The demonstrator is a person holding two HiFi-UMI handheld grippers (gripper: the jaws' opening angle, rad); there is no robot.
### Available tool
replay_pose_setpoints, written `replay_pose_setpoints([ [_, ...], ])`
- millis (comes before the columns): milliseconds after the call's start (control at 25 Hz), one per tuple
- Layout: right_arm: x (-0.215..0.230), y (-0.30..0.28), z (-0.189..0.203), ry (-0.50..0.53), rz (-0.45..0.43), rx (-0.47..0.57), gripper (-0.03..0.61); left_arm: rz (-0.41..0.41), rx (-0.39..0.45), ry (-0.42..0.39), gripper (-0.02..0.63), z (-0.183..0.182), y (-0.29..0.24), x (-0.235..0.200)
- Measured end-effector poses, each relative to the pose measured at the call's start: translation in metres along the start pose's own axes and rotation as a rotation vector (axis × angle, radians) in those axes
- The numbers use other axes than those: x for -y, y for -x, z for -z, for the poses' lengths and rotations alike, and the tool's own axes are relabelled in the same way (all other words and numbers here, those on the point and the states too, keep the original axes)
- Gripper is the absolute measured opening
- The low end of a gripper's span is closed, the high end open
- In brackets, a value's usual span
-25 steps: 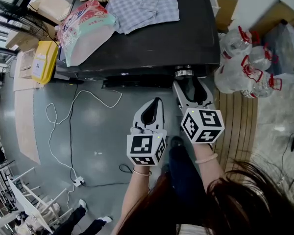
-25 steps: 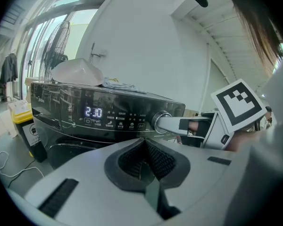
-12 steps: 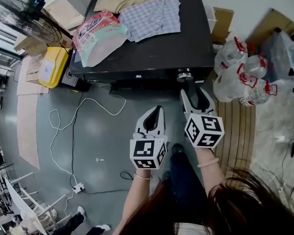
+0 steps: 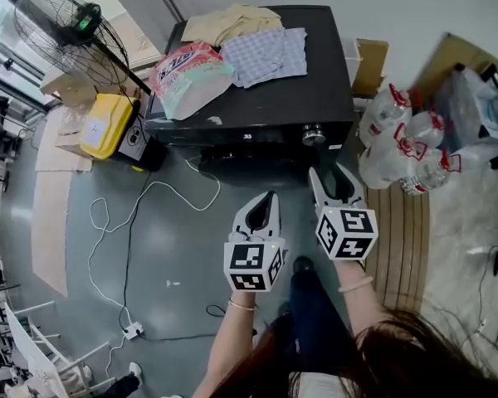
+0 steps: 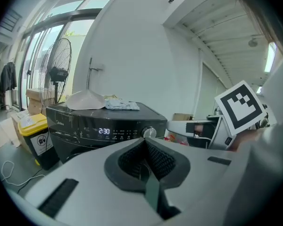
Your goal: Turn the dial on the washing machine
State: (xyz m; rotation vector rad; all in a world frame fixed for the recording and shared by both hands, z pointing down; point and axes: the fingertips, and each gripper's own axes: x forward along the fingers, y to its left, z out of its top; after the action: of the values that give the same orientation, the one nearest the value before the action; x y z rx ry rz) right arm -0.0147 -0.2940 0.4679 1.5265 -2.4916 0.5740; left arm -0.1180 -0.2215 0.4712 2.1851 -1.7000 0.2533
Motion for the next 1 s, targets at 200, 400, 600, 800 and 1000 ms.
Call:
replay_pose_setpoints([
  [200,-0.019,0.032,-0.01,0.045,-0.018,0.011,0.202,-0.01,0.015,0.0,0.015,-0.013,0.031,0.005],
  [400,-0.04,0.067,-0.023,0.078,-0.028,0.037,0.193,-0.006,0.039,-0.002,0.015,-0.025,0.064,0.013],
  [600,-0.061,0.106,-0.038,0.099,-0.034,0.079,0.19,0.004,0.064,-0.015,0.015,-0.037,0.099,0.024],
  [800,-0.078,0.146,-0.051,0.112,-0.02,0.117,0.187,0.02,0.085,-0.019,0.015,-0.049,0.139,0.036],
  [1000,-0.094,0.185,-0.061,0.135,-0.005,0.15,0.184,0.039,0.099,-0.029,0.015,-0.057,0.175,0.049],
])
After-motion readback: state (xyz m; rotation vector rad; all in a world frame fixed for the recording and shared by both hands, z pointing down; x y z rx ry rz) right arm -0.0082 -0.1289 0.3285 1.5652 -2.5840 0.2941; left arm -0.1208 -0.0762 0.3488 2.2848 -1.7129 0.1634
